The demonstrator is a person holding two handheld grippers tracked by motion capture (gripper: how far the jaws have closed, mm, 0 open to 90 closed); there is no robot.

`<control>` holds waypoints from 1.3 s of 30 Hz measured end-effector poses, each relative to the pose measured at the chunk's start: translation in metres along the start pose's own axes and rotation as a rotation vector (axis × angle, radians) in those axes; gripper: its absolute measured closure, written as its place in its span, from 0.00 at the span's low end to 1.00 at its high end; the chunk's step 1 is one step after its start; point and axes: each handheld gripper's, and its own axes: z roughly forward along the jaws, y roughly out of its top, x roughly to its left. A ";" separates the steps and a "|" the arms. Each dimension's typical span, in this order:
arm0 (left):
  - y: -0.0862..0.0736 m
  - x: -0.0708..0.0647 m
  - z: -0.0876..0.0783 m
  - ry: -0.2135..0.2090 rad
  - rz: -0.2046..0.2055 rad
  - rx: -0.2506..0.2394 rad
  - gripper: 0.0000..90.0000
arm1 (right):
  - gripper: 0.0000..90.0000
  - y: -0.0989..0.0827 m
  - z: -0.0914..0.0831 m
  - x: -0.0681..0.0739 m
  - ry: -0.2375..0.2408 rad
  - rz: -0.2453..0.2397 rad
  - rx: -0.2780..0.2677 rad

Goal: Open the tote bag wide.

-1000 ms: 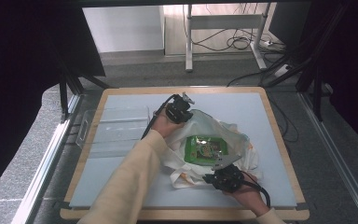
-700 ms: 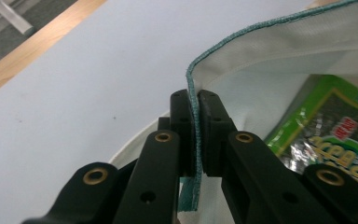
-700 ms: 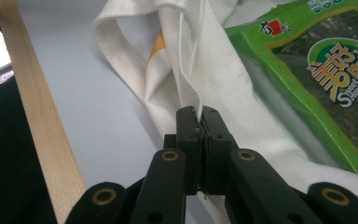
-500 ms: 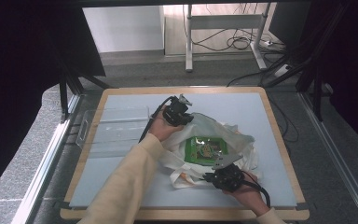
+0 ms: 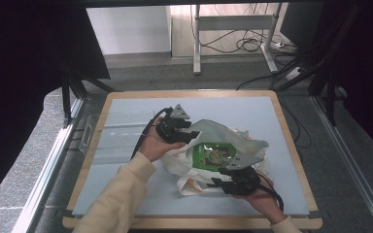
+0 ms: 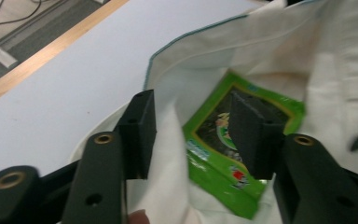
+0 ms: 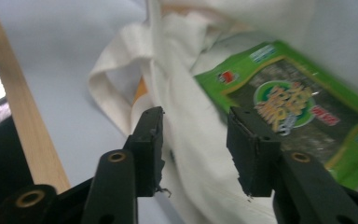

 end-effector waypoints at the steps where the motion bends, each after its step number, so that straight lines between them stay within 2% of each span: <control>1: -0.002 -0.002 -0.003 -0.003 0.000 -0.003 0.53 | 0.60 0.001 -0.003 -0.002 -0.009 0.009 -0.012; 4: -0.010 -0.009 -0.011 -0.024 -0.008 -0.023 0.48 | 0.58 0.003 -0.011 -0.009 -0.022 0.044 -0.039; 13: -0.038 -0.021 -0.025 -0.084 -0.035 -0.061 0.43 | 0.57 0.002 -0.021 -0.020 -0.041 0.080 -0.054; 17: -0.047 -0.024 -0.029 -0.070 -0.022 -0.056 0.42 | 0.58 0.002 -0.024 -0.023 -0.051 0.089 -0.059; 21: -0.055 -0.026 -0.030 -0.080 -0.032 -0.050 0.42 | 0.61 0.002 -0.024 -0.027 -0.054 0.102 -0.057; 23: -0.057 -0.027 -0.029 -0.074 -0.030 -0.042 0.42 | 0.65 0.002 -0.023 -0.028 -0.049 0.101 -0.049; 24: -0.059 -0.028 -0.027 -0.077 -0.030 -0.029 0.43 | 0.71 0.001 -0.022 -0.028 -0.045 0.094 -0.035; 25: -0.059 -0.028 -0.027 -0.077 -0.030 -0.029 0.45 | 0.71 0.001 -0.022 -0.028 -0.045 0.094 -0.035; 26: -0.059 -0.029 -0.026 -0.074 -0.030 -0.022 0.49 | 0.79 0.001 -0.022 -0.030 -0.042 0.100 -0.030; 28: -0.059 -0.030 -0.025 -0.070 -0.030 -0.020 0.52 | 0.82 0.002 -0.022 -0.030 -0.044 0.102 -0.029; 29: -0.059 -0.031 -0.024 -0.068 -0.026 -0.021 0.58 | 0.87 0.002 -0.022 -0.031 -0.052 0.104 -0.030; 30: -0.059 -0.031 -0.024 -0.075 -0.017 -0.019 0.73 | 0.95 0.005 -0.024 -0.033 -0.054 0.102 -0.028; 31: -0.058 -0.032 -0.024 -0.092 -0.012 -0.014 0.73 | 0.95 0.005 -0.024 -0.033 -0.054 0.102 -0.028; 32: -0.058 -0.032 -0.025 -0.102 -0.013 -0.006 0.84 | 0.99 0.008 -0.024 -0.034 -0.050 0.088 -0.021; 33: -0.058 -0.033 -0.025 -0.107 -0.011 -0.001 0.84 | 0.99 0.008 -0.024 -0.034 -0.050 0.088 -0.021; 36: -0.059 -0.032 -0.024 -0.119 -0.008 0.004 0.96 | 0.99 0.018 -0.020 -0.036 -0.057 0.063 -0.006; 39: -0.062 -0.030 -0.019 -0.128 -0.024 0.020 0.99 | 0.99 0.027 -0.016 -0.039 -0.067 0.050 0.002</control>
